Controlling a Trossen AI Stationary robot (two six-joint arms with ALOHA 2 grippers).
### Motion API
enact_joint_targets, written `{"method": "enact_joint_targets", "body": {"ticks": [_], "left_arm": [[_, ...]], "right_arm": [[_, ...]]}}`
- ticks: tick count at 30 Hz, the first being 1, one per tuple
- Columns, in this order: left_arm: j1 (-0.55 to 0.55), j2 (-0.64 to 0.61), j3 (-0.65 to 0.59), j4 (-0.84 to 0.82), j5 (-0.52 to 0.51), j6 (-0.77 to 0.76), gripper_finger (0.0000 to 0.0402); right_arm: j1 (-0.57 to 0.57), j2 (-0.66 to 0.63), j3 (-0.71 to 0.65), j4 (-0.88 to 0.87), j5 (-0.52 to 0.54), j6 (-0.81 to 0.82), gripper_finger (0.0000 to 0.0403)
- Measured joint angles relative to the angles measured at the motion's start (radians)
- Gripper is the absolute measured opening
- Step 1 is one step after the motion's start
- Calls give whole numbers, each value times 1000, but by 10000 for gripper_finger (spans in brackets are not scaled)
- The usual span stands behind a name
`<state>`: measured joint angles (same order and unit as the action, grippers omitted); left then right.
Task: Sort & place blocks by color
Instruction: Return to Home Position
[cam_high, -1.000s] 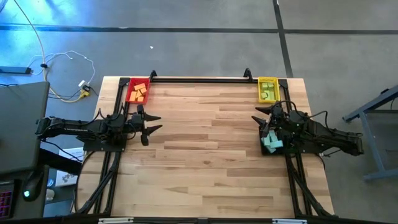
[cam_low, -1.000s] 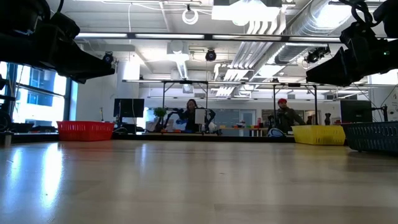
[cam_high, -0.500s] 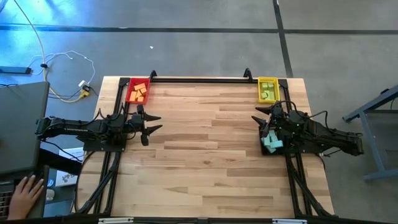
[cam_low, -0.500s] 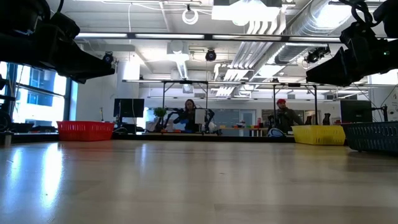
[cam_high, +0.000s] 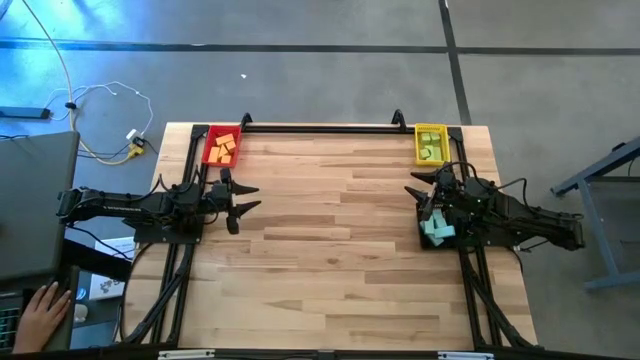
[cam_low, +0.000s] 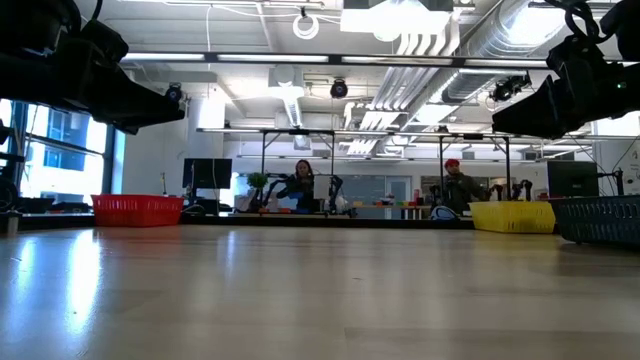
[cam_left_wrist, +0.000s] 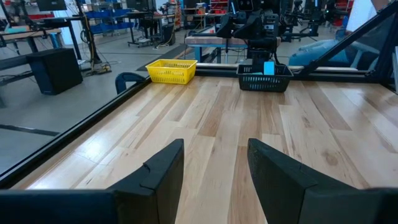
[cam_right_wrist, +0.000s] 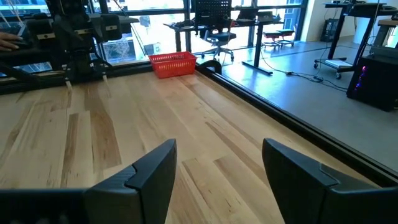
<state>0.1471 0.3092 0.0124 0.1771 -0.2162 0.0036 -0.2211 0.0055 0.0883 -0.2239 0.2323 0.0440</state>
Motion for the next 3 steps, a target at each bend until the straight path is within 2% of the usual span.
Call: {"method": "enact_joint_targets", "body": {"ticks": [3], "left_arm": [[0, 0, 0, 0, 0, 0, 165]], "right_arm": [[0, 0, 0, 0, 0, 0, 224]]}}
